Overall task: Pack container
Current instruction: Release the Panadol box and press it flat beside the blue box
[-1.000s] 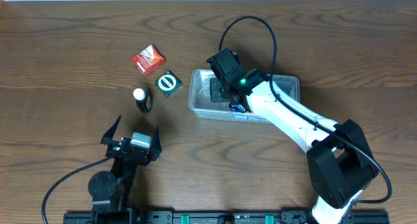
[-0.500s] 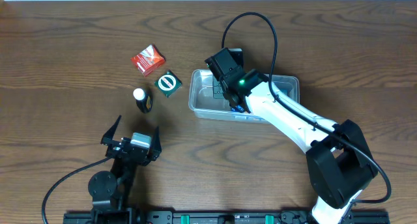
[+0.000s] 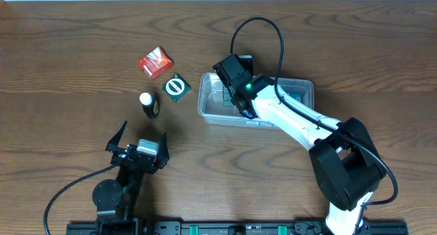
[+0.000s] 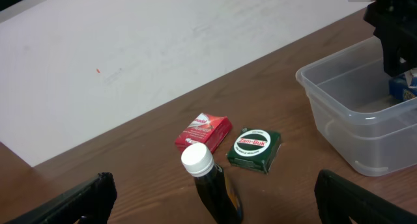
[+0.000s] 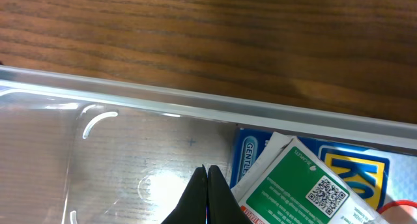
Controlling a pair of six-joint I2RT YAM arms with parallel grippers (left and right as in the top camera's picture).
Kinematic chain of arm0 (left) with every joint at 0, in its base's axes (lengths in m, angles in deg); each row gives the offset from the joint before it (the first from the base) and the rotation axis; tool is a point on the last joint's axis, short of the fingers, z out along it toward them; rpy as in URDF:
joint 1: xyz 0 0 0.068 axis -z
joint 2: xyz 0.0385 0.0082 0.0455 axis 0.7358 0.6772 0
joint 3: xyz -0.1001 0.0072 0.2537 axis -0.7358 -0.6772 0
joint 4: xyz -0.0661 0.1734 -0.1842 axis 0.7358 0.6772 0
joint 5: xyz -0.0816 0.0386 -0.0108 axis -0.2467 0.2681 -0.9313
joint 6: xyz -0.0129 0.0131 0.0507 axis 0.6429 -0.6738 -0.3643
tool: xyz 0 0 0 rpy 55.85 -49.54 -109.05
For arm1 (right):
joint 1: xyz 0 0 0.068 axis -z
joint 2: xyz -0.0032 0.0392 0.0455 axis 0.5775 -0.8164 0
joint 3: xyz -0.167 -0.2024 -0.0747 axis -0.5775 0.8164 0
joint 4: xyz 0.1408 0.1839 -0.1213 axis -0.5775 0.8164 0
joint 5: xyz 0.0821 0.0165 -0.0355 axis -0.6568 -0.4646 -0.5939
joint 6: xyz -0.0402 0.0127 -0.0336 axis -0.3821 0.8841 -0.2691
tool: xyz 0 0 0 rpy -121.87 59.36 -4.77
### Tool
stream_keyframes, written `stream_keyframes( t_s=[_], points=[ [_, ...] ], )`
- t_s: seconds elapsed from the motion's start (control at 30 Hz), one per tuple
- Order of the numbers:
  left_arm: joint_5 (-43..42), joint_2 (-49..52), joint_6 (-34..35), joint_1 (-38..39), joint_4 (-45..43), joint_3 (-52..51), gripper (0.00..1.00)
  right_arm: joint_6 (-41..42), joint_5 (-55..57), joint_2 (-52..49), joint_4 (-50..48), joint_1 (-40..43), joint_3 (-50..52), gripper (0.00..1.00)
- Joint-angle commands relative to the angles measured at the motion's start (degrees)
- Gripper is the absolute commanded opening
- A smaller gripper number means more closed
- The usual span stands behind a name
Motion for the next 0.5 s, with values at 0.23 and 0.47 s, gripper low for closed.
stream_keyframes(
  t_s=[0.23, 0.47],
  points=[
    [0.3, -0.3, 0.8, -0.3, 0.9, -1.7, 0.98, -1.4, 1.2, -0.8, 2.9, -0.5, -0.5, 0.01],
    [0.3, -0.3, 0.8, -0.3, 0.9, -1.7, 0.98, -1.3, 1.0, -0.8, 5.4, -0.5, -0.5, 0.01]
  ],
)
